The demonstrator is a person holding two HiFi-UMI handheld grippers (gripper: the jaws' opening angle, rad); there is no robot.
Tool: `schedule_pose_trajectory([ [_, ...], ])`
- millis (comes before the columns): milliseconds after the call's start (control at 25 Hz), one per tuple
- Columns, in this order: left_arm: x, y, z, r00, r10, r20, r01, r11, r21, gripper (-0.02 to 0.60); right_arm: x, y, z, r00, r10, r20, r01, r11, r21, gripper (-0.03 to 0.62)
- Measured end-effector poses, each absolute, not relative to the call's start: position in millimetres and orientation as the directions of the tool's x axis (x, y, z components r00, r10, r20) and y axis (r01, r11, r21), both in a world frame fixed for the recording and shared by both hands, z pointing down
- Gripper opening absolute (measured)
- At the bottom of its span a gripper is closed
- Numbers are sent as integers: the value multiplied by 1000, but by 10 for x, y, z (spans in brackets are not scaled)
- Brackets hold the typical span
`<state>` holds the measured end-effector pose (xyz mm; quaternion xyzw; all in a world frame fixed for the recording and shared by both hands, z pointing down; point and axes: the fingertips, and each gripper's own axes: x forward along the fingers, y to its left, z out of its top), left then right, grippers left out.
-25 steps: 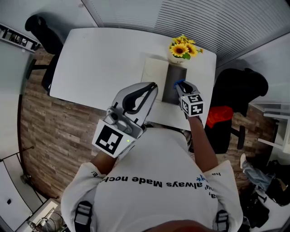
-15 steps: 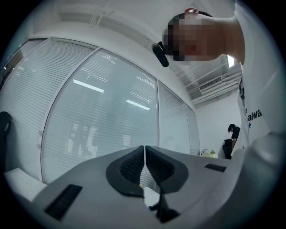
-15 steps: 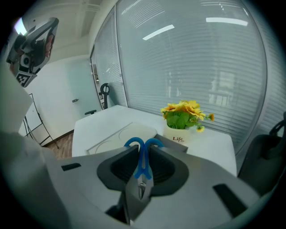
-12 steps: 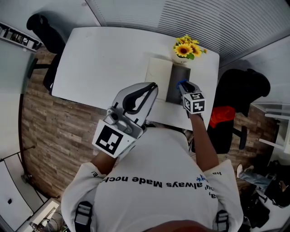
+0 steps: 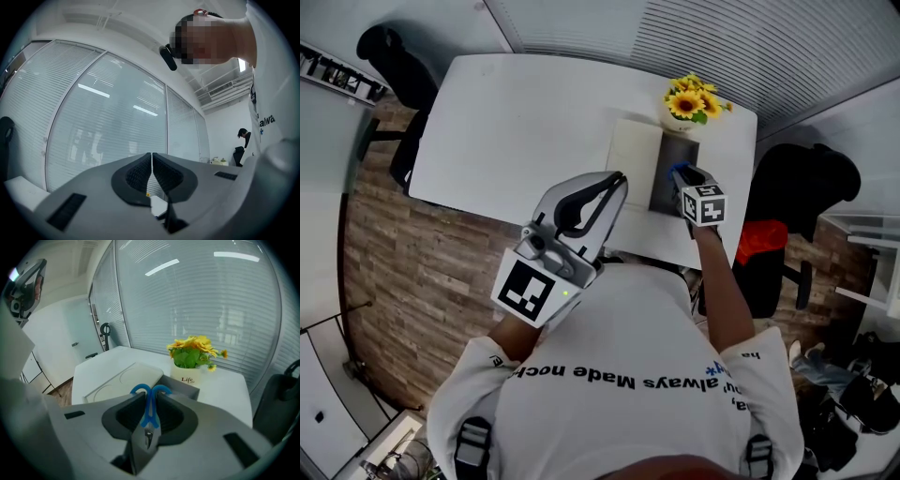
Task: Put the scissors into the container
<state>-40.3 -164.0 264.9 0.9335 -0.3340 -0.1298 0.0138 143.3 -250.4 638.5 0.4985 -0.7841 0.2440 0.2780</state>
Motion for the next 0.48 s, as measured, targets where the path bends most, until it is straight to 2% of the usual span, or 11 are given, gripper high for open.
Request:
schedule_pose_trajectory([
  [480,-529,-1637,2639,733,-638,-236,-632,-767,110,26,1440,-2578,6616,-334,-610,718,-928,348,-136,86],
])
